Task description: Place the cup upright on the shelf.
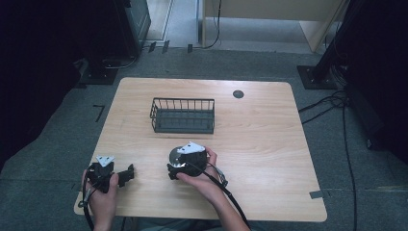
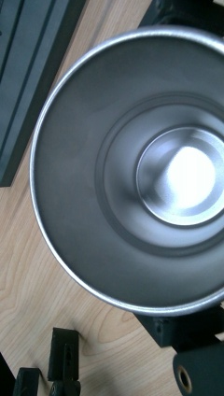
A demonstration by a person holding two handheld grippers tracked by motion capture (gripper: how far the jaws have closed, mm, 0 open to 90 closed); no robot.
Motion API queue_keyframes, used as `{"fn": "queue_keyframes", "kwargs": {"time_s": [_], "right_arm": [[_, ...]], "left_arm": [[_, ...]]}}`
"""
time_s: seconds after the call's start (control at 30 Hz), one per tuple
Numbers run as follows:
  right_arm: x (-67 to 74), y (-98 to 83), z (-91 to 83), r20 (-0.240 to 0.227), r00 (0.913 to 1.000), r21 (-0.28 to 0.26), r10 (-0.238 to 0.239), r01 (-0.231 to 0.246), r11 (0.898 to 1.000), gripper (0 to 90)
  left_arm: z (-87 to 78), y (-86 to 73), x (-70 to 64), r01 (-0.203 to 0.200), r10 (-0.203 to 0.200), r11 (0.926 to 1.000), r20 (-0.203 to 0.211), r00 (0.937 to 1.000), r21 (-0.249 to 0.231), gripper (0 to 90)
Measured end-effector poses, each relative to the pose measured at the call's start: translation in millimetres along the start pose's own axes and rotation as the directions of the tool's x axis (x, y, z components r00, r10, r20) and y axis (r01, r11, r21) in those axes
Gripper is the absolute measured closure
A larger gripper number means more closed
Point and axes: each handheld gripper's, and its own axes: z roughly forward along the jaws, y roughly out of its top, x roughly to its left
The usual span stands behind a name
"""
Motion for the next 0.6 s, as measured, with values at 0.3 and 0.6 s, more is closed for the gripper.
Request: {"fn": "queue_keyframes", "kwargs": {"time_s": [0.3,0.6], "right_arm": [[1.8,-1.7,4.2,0.013,0.9998,0.001,0.015,-0.015,1.0,13.9],[-2.5,0.6,2.4,0.047,0.9983,-0.011,0.035,-0.034,0.999,16.4]], "left_arm": [[0.0,0.0,0.0,0.0,0.0,1.0,0.0,1.0,0.0,0.0],[0.0,0.0,0.0,0.0,0.0,1.0,-0.001,1.0,0.0,0.0]]}}
